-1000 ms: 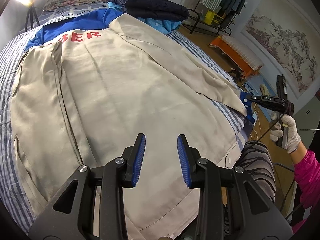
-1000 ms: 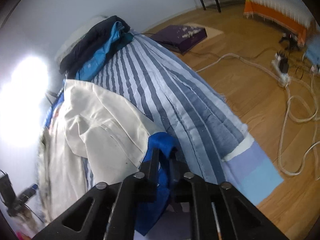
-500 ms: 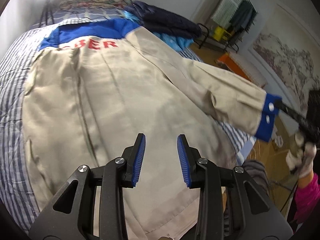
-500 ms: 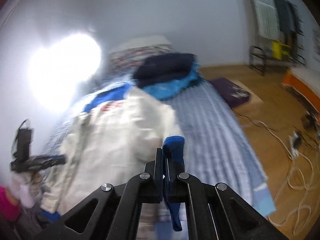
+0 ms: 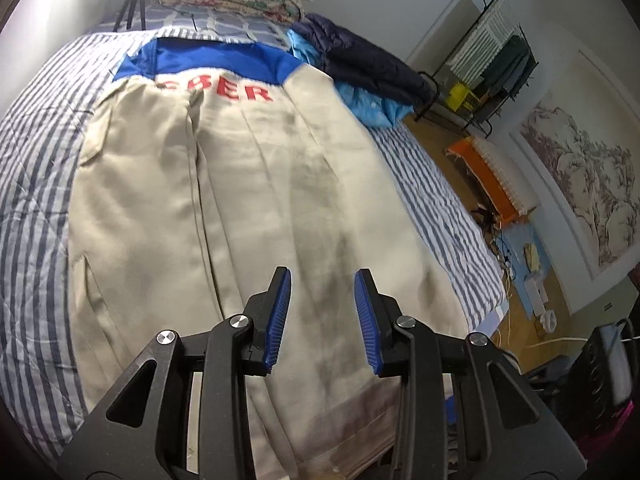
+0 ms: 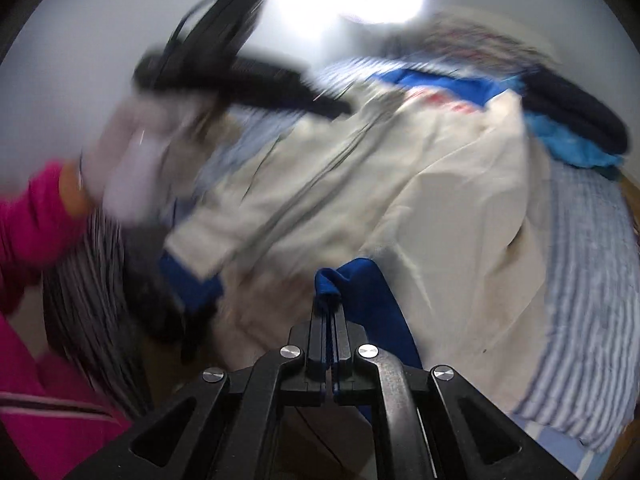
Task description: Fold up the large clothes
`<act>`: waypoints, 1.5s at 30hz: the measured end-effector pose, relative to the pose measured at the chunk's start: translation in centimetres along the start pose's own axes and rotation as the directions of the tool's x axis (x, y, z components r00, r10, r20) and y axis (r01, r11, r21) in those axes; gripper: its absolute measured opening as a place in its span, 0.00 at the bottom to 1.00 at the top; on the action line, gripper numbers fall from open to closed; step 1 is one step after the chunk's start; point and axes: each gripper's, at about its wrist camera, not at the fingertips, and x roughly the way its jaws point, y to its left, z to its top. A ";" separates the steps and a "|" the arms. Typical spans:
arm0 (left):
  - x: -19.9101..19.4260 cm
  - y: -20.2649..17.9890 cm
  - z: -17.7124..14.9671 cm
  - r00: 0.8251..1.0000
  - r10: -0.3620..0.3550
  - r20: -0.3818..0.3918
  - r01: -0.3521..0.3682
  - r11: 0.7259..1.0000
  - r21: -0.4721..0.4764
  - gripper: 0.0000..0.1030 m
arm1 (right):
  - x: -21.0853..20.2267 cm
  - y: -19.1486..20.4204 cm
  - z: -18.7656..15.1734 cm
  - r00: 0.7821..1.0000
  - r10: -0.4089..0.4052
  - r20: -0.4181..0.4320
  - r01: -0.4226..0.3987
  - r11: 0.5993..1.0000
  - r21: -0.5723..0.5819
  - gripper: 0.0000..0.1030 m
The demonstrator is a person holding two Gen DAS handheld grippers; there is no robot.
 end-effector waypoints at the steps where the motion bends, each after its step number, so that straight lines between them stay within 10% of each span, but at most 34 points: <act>1: 0.5 -0.2 -0.3 1.000 -0.006 -0.020 0.006 1.000 0.003 0.32 | 0.9 0.1 -0.1 1.000 0.004 -0.022 -0.004 1.000 -0.013 0.00; 7: 2.8 -0.8 -1.7 0.994 -0.021 -0.106 0.021 1.000 0.000 0.44 | 2.7 0.8 -0.5 0.994 0.053 -0.093 -0.057 0.998 -0.033 0.04; 10: 3.9 -0.9 -2.9 0.988 -0.034 -0.153 0.032 0.999 -0.016 0.44 | 1.3 -0.2 -0.4 0.996 0.066 -0.062 -0.067 0.998 -0.009 0.41; 15: 5.9 -1.4 -5.2 0.970 -0.052 -0.239 0.045 0.998 -0.036 0.44 | -1.9 -3.6 0.1 0.984 0.171 0.054 -0.175 0.980 0.091 0.41; 21: 6.8 -2.1 -7.8 0.961 -0.081 -0.266 0.062 0.995 -0.077 0.44 | -2.9 -12.1 1.4 0.984 0.115 0.139 -0.151 0.946 0.289 0.43; 25: 6.6 -2.9 -8.8 0.964 -0.116 -0.240 0.093 0.990 -0.104 0.39 | -0.9 -19.2 2.8 0.983 0.090 0.162 -0.153 0.888 0.435 0.42; 29: 6.9 -3.7 -9.4 0.962 -0.127 -0.242 0.106 0.990 -0.098 0.06 | 2.8 -24.7 4.1 0.988 0.062 0.143 -0.132 0.821 0.555 0.42; 34: 6.2 -4.9 -9.6 0.968 -0.112 -0.226 0.107 0.994 -0.035 0.03 | 6.0 -30.7 5.6 0.972 0.075 0.223 -0.212 0.689 0.693 0.42; 43: 5.3 -4.4 -10.6 0.964 -0.115 -0.238 0.104 0.993 -0.057 0.03 | 10.5 -37.6 9.6 0.968 0.023 0.251 -0.218 0.575 0.789 0.41; 45: 5.6 -3.8 -10.7 0.960 -0.119 -0.252 0.100 0.991 -0.086 0.04 | 11.0 -37.8 10.5 0.962 0.027 0.272 -0.237 0.578 0.781 0.16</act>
